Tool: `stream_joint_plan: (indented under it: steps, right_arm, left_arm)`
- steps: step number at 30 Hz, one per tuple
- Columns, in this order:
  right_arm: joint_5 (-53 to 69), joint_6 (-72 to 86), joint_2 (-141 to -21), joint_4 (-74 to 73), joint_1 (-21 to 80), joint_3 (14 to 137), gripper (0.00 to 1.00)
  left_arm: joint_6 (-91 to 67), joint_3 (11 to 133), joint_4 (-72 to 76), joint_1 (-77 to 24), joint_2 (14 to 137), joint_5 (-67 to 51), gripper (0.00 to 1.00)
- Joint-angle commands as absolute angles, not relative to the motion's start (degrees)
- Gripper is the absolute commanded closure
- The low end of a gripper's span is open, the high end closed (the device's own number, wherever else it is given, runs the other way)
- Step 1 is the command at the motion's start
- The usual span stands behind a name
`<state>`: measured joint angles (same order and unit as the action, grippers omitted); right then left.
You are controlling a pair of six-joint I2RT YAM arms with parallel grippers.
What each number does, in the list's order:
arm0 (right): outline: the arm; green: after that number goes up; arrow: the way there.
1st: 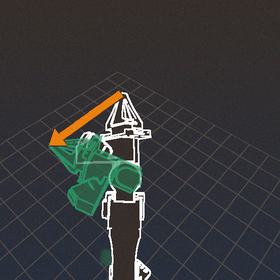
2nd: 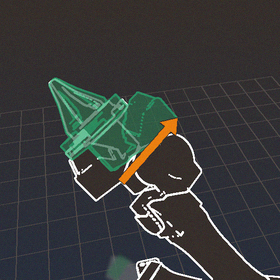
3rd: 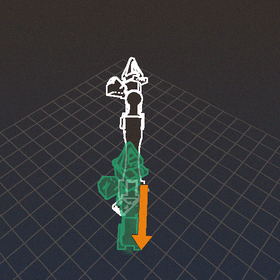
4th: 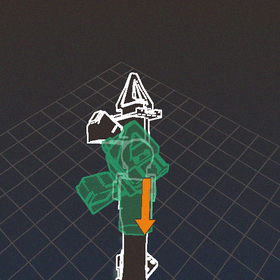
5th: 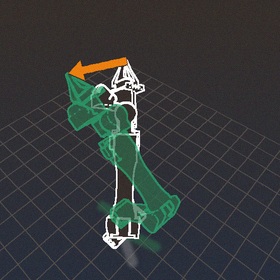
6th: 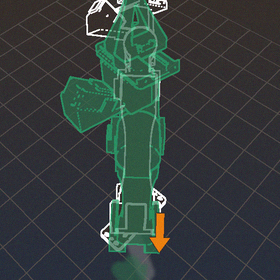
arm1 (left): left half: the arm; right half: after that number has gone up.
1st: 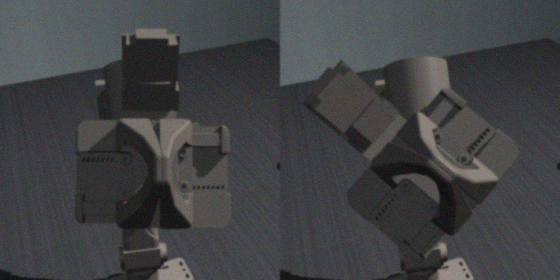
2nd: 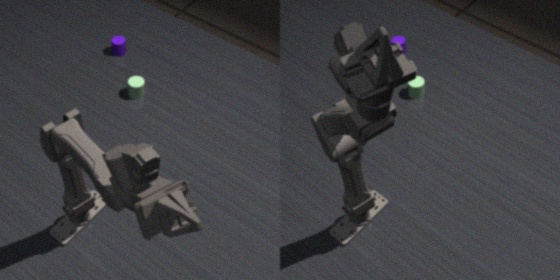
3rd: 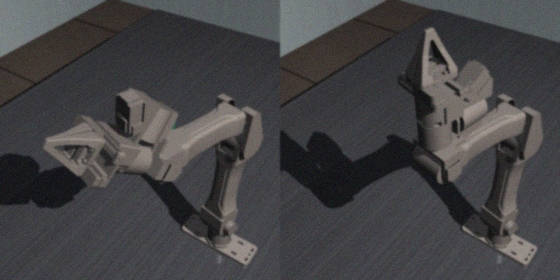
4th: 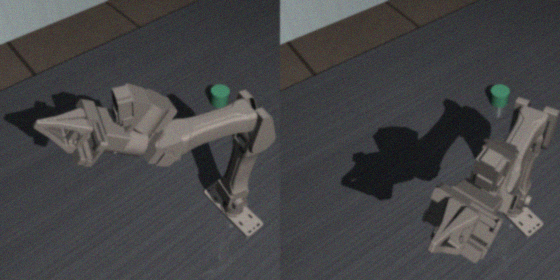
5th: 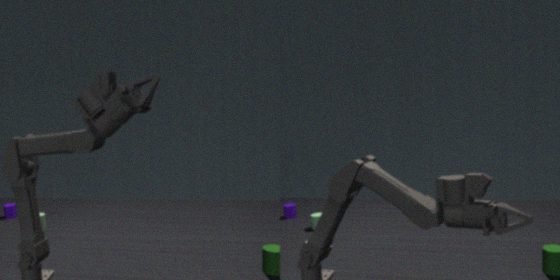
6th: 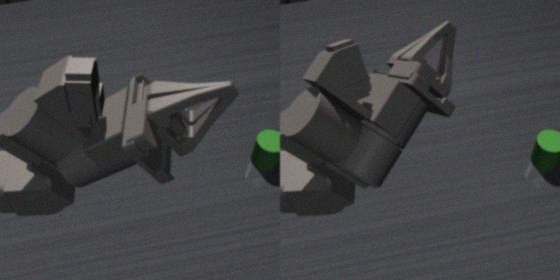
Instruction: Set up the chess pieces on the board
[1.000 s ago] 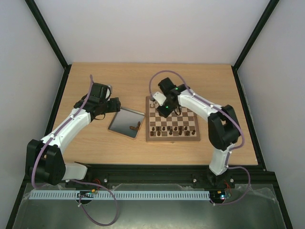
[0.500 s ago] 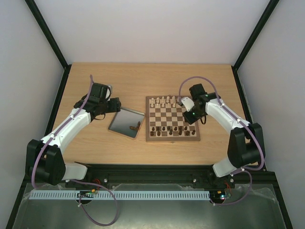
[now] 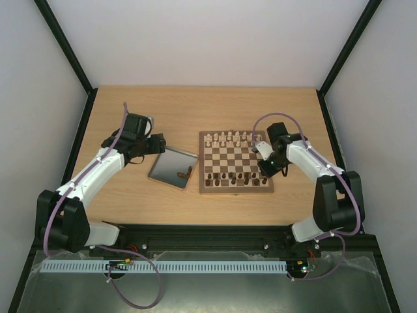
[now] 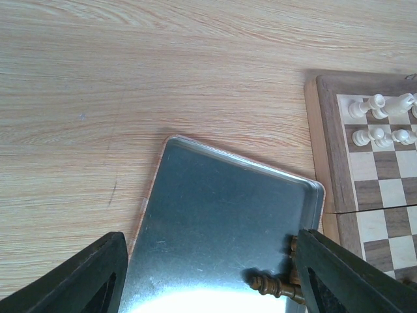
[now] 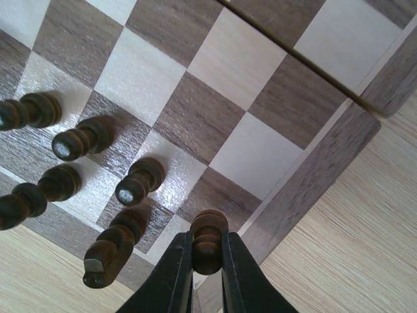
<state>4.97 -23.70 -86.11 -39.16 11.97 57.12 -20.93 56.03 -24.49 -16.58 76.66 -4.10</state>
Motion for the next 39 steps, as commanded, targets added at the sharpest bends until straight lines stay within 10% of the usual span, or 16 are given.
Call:
stream_joint_plan:
  steps: [1,16,27,39]
  right_arm:
    - [4.23,-24.79,-86.61,-41.59,11.94,55.97,0.96]
    - [4.74,-23.96,-89.98,-38.97,11.92,56.30,0.94]
    - [3.81,-24.23,-87.29,-41.80,11.87,60.01,0.72]
    - [11.88,-17.67,-82.61,-36.24,11.92,63.36,0.68]
  left_arm:
    - [-20.21,55.53,-24.04,-16.32,76.99,-4.48,0.27]
    - [-20.21,55.46,-23.96,-16.32,77.17,-4.75,0.27]
    - [-20.41,55.25,-23.72,-16.33,78.13,-6.02,0.27]
    - [-40.04,52.32,-23.96,-25.01,81.96,-7.56,0.43]
